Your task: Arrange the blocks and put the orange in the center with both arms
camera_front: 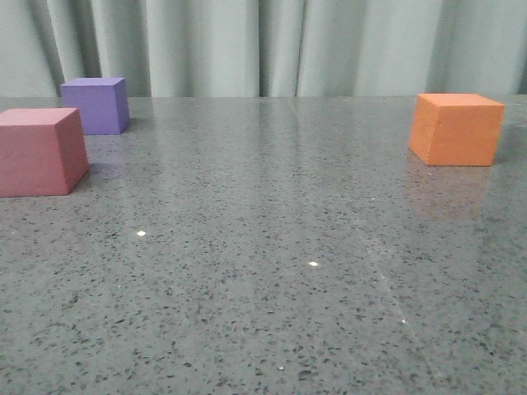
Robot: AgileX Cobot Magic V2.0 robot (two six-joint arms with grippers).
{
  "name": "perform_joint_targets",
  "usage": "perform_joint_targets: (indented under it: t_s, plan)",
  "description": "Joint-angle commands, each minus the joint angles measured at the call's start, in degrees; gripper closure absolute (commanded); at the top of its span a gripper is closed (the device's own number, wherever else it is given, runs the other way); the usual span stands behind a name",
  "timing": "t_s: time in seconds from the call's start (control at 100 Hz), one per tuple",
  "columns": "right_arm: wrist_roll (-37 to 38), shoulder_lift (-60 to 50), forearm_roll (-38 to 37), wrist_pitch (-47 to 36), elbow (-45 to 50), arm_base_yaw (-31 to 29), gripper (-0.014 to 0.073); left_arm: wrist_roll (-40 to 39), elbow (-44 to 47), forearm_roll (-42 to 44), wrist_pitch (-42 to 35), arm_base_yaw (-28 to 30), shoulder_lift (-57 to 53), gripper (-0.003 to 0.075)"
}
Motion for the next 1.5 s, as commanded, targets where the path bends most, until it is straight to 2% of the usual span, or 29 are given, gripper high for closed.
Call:
perform_joint_targets:
  t_s: [0.0, 0.78, 1.02, 1.25, 1.49]
  plan:
    - [-0.54, -1.46, -0.63, -4.09, -0.32, -0.27, 0.0715, -0.19, 1.21, -0.39, -4.98, 0.15, -1.92, 0.0739]
    - [-0.54, -1.46, -0.80, -4.48, -0.32, -0.27, 0.0715, -0.19, 1.21, -0.39, -7.27, 0.15, -1.92, 0.0739]
    - [-0.54, -1.46, -0.80, -9.66, -0.32, -0.27, 0.0715, -0.19, 1.21, -0.39, -7.27, 0.15, -1.92, 0.0739]
    - [-0.54, -1.46, -0.80, -10.67, -0.64, -0.27, 0.0715, -0.19, 0.57, -0.39, -7.50, 0.15, -1.92, 0.0739]
    - [-0.54, 0.22, -0.80, -1.92, -7.45, -0.27, 0.0713, -0.19, -7.43, -0.39, -6.56, 0.15, -1.00, 0.0740]
